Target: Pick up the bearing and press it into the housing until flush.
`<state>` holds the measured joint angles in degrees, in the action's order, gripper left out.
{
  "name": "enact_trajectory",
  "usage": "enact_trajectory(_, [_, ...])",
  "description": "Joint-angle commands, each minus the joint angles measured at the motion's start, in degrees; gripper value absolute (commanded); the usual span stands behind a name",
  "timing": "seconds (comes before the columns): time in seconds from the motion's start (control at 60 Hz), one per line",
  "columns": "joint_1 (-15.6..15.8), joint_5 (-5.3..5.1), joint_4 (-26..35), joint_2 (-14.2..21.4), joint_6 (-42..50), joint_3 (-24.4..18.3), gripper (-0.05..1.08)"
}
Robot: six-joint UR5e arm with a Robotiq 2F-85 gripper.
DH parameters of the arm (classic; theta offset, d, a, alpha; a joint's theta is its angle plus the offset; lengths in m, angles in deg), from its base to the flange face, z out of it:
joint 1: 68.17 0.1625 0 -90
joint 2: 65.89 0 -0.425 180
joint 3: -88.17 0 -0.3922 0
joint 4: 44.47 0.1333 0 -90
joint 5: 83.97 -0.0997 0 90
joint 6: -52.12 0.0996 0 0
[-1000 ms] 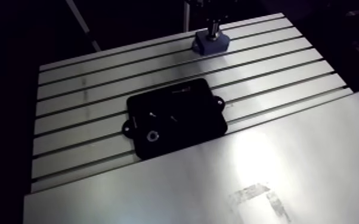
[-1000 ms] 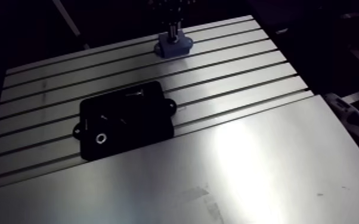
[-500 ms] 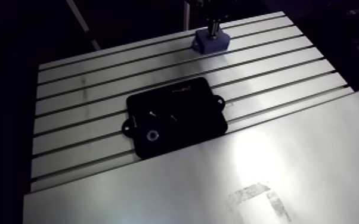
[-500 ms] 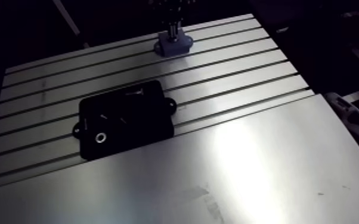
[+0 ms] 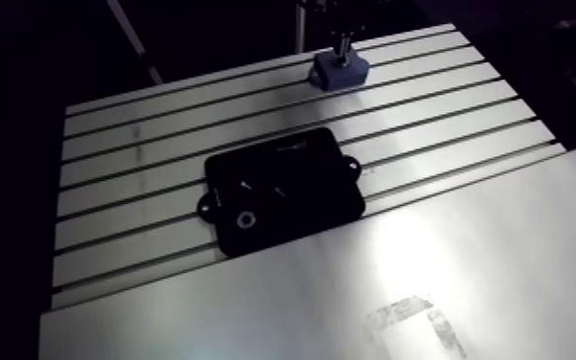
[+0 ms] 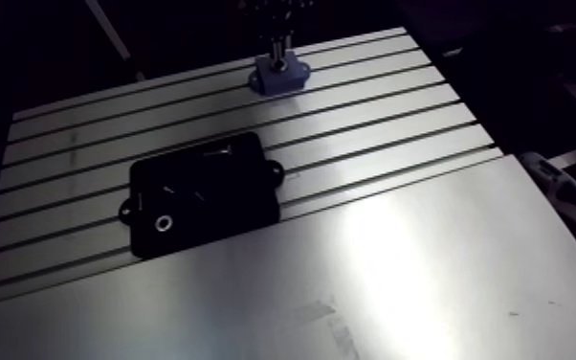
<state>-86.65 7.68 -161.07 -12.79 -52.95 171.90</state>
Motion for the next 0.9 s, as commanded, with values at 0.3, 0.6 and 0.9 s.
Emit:
enact_trajectory(0.3, [-0.3, 0.06, -2.0, 1.2, -0.3, 2.9, 1.08])
enact_trajectory(0.6, [-0.3, -0.03, -2.0, 1.2, -0.4, 2.6, 1.08])
enact_trajectory(0.9, [-0.3, -0.20, -2.0, 1.0, -0.4, 2.1, 1.08])
